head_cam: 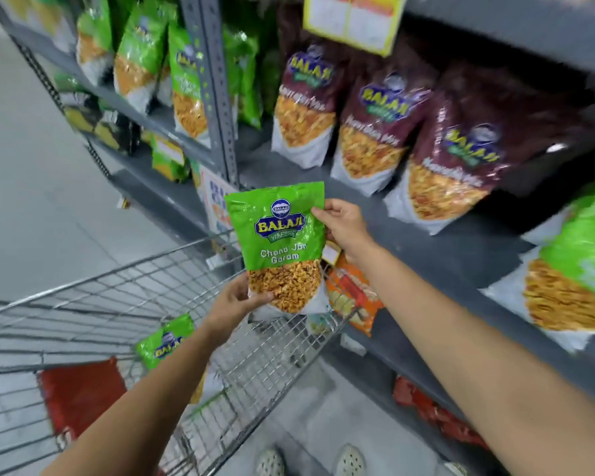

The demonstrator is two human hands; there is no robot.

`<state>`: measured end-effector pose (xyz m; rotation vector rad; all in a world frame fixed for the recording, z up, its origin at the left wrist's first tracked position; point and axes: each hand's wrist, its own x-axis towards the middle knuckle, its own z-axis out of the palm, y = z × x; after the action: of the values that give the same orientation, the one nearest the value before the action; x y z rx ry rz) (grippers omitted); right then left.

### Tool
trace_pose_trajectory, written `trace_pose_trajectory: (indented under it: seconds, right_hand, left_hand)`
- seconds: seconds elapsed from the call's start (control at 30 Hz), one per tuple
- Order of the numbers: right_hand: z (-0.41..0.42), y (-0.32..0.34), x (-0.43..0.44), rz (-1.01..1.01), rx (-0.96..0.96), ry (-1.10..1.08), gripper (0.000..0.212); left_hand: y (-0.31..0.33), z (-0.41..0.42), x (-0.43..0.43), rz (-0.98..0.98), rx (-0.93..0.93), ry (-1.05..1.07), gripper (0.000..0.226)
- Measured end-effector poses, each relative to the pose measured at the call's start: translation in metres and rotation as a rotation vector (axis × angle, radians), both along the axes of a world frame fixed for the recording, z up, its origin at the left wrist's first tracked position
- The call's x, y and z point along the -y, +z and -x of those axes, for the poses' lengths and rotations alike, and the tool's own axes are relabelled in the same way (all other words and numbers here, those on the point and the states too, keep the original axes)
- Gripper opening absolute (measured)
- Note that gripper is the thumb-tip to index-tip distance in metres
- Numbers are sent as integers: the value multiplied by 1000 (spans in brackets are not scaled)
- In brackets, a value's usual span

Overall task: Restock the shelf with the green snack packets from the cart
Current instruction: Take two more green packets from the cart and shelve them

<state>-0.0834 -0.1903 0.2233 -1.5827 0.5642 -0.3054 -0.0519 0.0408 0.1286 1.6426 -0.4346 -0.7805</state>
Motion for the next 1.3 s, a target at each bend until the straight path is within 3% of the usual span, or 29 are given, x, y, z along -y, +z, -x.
trace_pose_trajectory:
  seconds: [0.13, 0.33, 0.43, 0.5, 0.63, 0.73, 0.8, 0.93, 1.0, 1.1, 1.3]
  right_hand:
    - [49, 47, 30, 47, 110, -124, 18]
    - [149, 79, 81, 93, 212, -376, 16]
    - [210, 85, 110, 111, 231, -546, 1]
    - [251, 87, 128, 138, 230, -680, 11]
    - [327, 86, 159, 128, 243, -923, 13]
    - [377, 86, 178, 126, 265, -1106, 19]
    - [399, 87, 187, 156, 290, -1162, 8]
    - [427, 88, 207, 200, 279, -1252, 20]
    - [434, 87, 219, 227, 242, -1268, 7]
    - [442, 81, 235, 232, 207, -1303, 10]
    - [451, 64, 247, 278, 149, -1278, 14]
  left_hand:
    - [36, 12, 36, 48, 57, -74, 46]
    - [72, 52, 117, 84, 236, -275, 17]
    - [89, 90, 170, 89, 319, -476, 26]
    - [96, 119, 204, 92, 371, -562, 33]
    - [102, 177, 264, 77, 441, -675, 46]
    - [99, 220, 303, 75, 479, -716, 45]
    - [99, 243, 322, 82, 486, -723, 43]
    - [104, 274, 356, 72, 603, -700, 41]
    - [107, 285, 368, 21, 729, -701, 42]
    - [109, 304, 379, -96, 929, -683, 42]
    - [105, 317, 388, -239, 1036, -710, 39]
